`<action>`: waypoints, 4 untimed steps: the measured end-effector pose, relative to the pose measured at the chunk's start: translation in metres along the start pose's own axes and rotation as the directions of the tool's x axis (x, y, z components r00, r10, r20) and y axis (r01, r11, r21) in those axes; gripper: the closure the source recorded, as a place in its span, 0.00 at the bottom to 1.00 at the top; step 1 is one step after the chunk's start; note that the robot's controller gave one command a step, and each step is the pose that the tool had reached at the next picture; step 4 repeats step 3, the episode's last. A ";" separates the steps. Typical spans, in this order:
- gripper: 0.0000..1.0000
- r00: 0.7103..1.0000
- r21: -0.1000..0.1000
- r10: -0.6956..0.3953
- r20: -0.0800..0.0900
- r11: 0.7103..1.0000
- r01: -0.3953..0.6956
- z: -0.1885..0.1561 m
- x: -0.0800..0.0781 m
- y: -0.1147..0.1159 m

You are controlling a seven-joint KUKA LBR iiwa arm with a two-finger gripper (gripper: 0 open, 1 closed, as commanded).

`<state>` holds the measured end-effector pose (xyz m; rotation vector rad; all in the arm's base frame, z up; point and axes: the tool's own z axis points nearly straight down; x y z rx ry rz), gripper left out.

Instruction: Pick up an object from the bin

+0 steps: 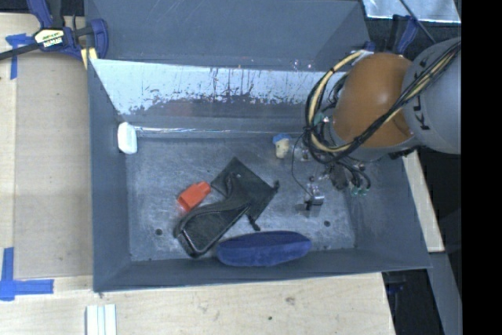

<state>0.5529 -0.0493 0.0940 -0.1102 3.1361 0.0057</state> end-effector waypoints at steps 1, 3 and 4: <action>0.00 0.996 0.006 -0.092 0.011 0.996 0.092 0.022 0.039 0.063; 1.00 0.995 0.005 -0.103 0.010 0.995 0.103 -0.188 0.013 0.067; 1.00 0.995 0.005 -0.103 0.010 0.995 0.103 -0.188 0.013 0.067</action>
Offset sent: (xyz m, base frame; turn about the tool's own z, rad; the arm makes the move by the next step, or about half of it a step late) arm -0.0463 0.0593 -0.0240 -0.0869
